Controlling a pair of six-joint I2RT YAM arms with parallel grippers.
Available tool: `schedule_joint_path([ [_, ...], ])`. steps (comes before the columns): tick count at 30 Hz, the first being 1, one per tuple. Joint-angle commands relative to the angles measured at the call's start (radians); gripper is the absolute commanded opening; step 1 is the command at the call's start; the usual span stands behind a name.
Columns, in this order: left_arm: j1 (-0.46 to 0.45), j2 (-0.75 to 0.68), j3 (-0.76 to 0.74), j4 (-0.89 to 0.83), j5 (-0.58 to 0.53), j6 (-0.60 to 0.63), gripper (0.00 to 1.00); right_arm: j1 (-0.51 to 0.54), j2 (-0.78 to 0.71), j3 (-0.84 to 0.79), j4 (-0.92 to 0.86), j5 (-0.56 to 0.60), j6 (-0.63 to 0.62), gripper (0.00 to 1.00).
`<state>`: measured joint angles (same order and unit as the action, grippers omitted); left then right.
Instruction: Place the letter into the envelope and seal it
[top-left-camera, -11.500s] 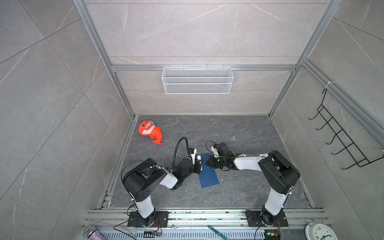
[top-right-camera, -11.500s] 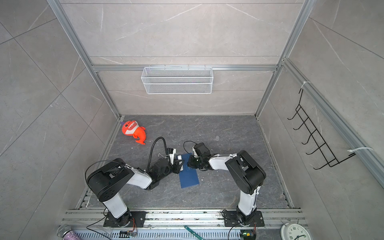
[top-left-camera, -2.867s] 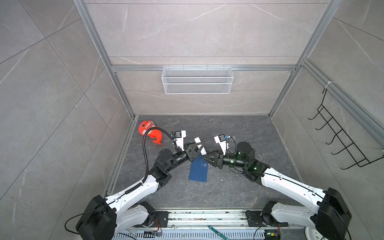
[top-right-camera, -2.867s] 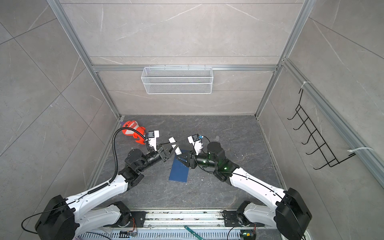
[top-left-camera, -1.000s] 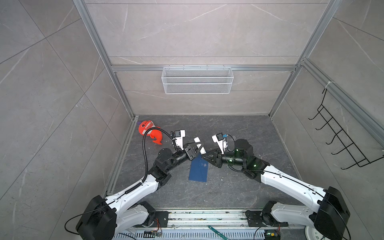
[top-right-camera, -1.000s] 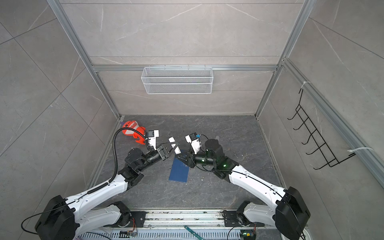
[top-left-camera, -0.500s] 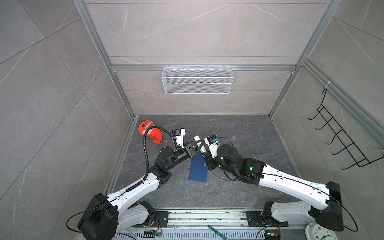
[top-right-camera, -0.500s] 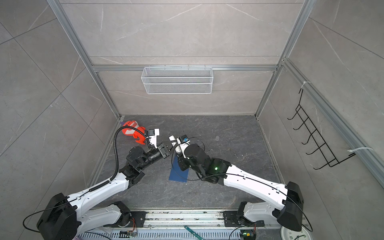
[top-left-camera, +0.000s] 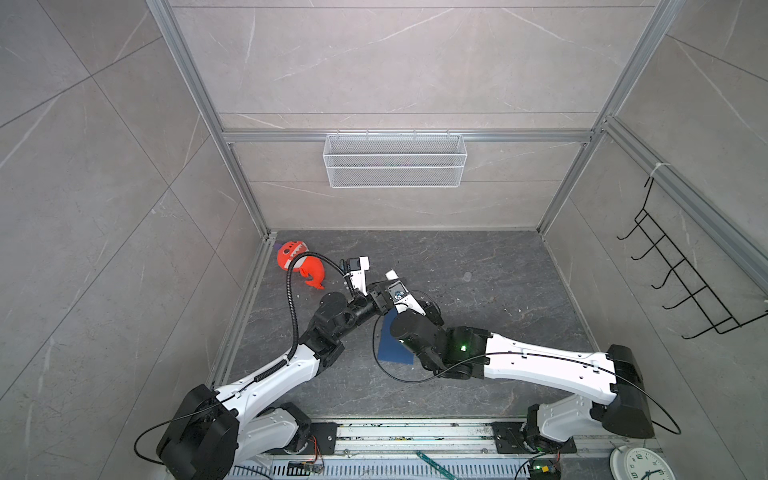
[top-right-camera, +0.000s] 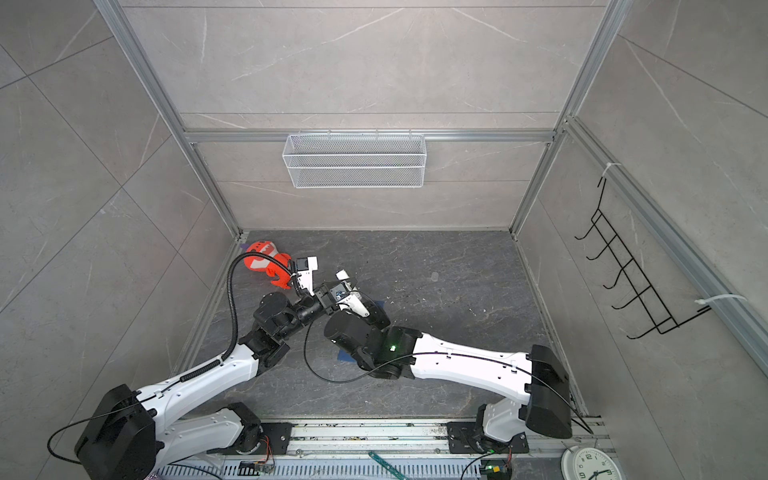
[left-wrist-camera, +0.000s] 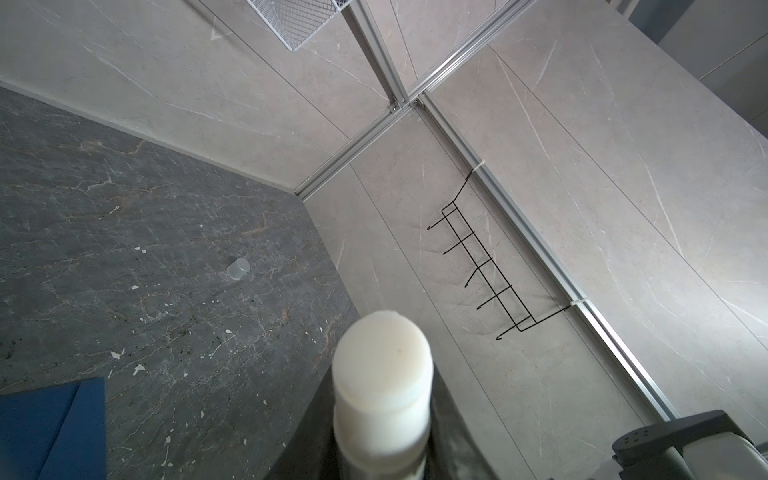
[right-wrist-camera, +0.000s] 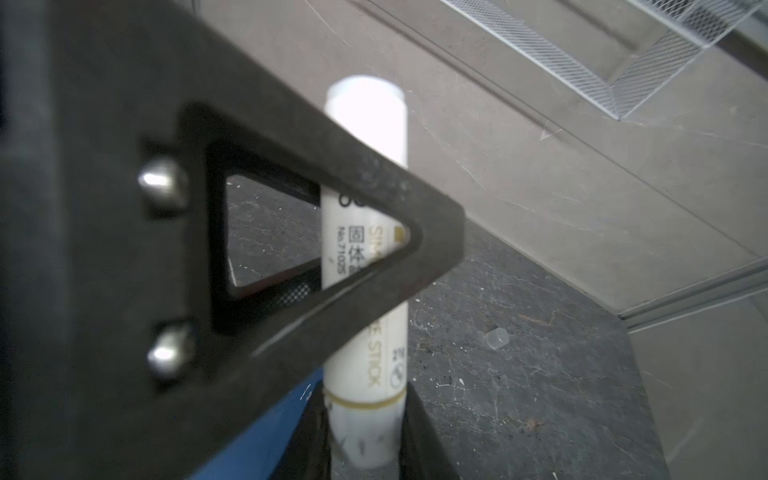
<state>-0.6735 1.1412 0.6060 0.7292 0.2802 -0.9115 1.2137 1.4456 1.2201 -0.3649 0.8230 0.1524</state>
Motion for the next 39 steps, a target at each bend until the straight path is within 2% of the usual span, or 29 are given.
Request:
schedule_joint_path([
  [1, -0.010, -0.050, 0.025, 0.014, 0.058, 0.033, 0.00, -0.076, -0.128, -0.054, 0.082, -0.240, 0.009, 0.30],
  [6, -0.009, -0.101, 0.039, -0.027, 0.061, 0.059, 0.00, -0.204, -0.256, -0.150, 0.131, -0.695, 0.037, 0.79],
  [7, -0.009, -0.110, 0.042, -0.035, 0.063, 0.064, 0.00, -0.247, -0.276, -0.169, 0.141, -0.795, 0.048, 0.84],
  [9, -0.008, -0.124, 0.045, -0.040, 0.069, 0.070, 0.00, -0.308, -0.308, -0.204, 0.176, -0.951, 0.071, 0.87],
  [12, -0.008, -0.140, 0.049, -0.036, 0.078, 0.071, 0.00, -0.386, -0.335, -0.246, 0.244, -1.169, 0.113, 0.88],
  [15, -0.008, -0.143, 0.055, -0.035, 0.093, 0.069, 0.00, -0.435, -0.338, -0.274, 0.330, -1.341, 0.163, 0.87],
  [18, -0.009, -0.139, 0.060, -0.026, 0.106, 0.057, 0.00, -0.456, -0.322, -0.282, 0.381, -1.416, 0.195, 0.85],
  [22, -0.009, -0.128, 0.058, 0.003, 0.115, 0.035, 0.00, -0.469, -0.298, -0.290, 0.429, -1.443, 0.221, 0.78],
  [33, -0.009, -0.118, 0.058, 0.027, 0.115, 0.013, 0.00, -0.473, -0.241, -0.281, 0.478, -1.478, 0.253, 0.45],
  [39, -0.008, -0.117, 0.053, 0.025, 0.111, 0.014, 0.00, -0.473, -0.235, -0.279, 0.478, -1.463, 0.260, 0.22],
])
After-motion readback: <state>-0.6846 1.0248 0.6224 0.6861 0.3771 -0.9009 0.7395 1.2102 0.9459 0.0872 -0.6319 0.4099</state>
